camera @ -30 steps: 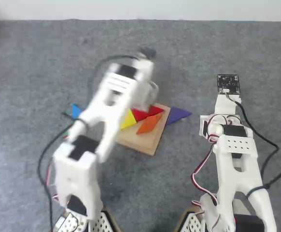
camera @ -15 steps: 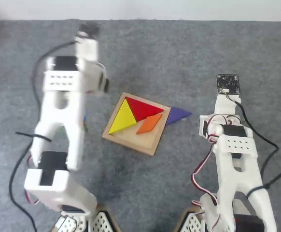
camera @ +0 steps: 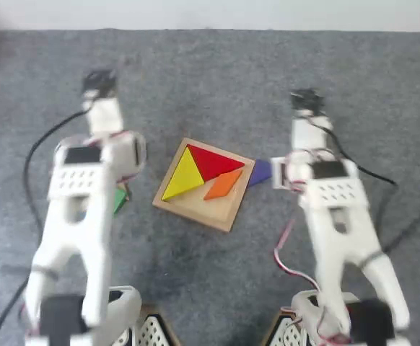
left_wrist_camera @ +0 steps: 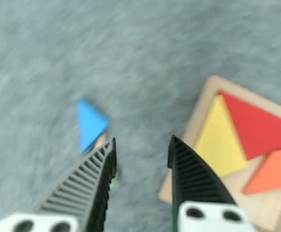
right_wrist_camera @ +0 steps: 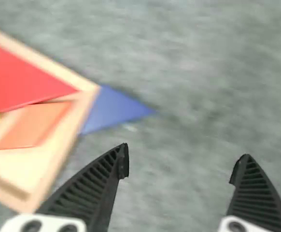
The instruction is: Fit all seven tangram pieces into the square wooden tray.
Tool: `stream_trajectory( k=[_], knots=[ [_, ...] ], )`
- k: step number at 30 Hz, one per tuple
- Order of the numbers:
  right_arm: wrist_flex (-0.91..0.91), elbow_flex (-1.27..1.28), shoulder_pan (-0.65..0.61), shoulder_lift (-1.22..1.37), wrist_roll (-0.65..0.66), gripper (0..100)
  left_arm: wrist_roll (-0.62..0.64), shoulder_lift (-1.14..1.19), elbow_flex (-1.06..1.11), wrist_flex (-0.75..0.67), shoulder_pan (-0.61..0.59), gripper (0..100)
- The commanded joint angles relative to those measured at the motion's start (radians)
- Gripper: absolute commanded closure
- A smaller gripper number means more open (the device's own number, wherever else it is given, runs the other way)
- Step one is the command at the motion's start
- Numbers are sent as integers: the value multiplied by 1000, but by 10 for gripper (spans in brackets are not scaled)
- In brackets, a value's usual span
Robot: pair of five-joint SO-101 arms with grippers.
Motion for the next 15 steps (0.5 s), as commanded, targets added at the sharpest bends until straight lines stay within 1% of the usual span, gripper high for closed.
stream_trajectory(
  k=[1,3,4,7,11,15],
  knots=[
    [31,-146,-185,153,-80,664,-20,-167,130,-51,-189,827],
    [7,-152,-280,194,-103,664,-35,-158,189,-118,-273,827],
    [-2,-150,-317,211,-92,664,-41,-144,223,-167,-305,827],
    [-13,-155,-358,260,-81,667,-81,-89,278,-273,-341,827],
    [-35,-152,-360,338,-71,701,-86,-5,237,-273,-325,827],
    [-39,-152,-357,441,-40,698,-86,66,197,-273,-325,827]
  ],
)
